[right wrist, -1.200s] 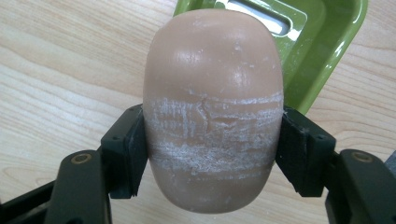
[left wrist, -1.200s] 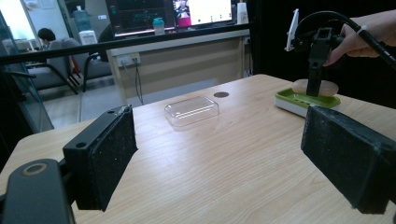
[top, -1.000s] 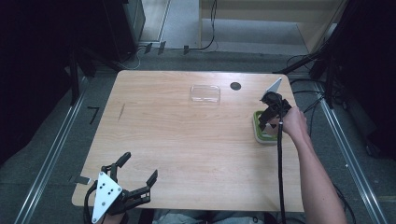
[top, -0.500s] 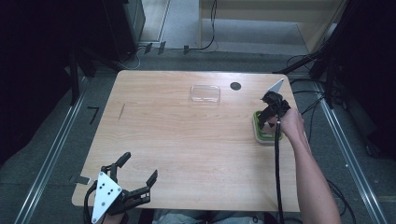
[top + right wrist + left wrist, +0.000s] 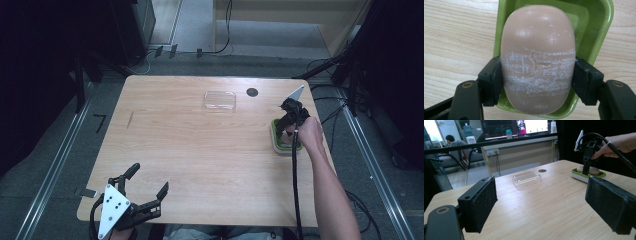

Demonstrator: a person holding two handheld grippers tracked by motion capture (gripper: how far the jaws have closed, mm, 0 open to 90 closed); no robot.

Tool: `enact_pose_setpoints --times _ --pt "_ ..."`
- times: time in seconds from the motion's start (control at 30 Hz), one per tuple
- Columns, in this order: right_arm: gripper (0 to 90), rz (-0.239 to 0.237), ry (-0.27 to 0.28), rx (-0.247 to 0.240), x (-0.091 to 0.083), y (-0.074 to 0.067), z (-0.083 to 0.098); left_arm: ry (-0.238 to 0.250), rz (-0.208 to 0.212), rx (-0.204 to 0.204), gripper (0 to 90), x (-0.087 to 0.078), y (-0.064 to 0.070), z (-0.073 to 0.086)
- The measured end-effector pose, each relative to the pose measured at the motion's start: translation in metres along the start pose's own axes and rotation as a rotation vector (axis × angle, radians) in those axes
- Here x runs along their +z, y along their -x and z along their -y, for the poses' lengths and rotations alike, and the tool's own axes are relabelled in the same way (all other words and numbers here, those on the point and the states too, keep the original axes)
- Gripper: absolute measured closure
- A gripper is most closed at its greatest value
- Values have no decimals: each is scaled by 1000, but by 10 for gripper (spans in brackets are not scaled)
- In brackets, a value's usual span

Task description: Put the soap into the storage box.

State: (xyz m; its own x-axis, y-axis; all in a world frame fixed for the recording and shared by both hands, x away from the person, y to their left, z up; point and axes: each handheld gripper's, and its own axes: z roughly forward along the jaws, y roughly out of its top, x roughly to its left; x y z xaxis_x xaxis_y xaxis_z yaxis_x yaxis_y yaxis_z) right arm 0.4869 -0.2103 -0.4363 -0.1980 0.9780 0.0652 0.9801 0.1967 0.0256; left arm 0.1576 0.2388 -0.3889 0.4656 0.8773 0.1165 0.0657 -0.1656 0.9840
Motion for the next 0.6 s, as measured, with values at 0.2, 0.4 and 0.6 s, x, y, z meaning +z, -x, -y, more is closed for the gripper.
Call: enact_pose_setpoints --times 0.2,0.4,0.6 --pt "335 -2 1 29 4 1 -2 0 1 0 110 0 0 0" --pt "335 -5 2 50 6 3 -2 0 0 0 110 0 0 0" --pt "334 -7 3 74 9 5 -2 0 1 0 110 0 0 0"
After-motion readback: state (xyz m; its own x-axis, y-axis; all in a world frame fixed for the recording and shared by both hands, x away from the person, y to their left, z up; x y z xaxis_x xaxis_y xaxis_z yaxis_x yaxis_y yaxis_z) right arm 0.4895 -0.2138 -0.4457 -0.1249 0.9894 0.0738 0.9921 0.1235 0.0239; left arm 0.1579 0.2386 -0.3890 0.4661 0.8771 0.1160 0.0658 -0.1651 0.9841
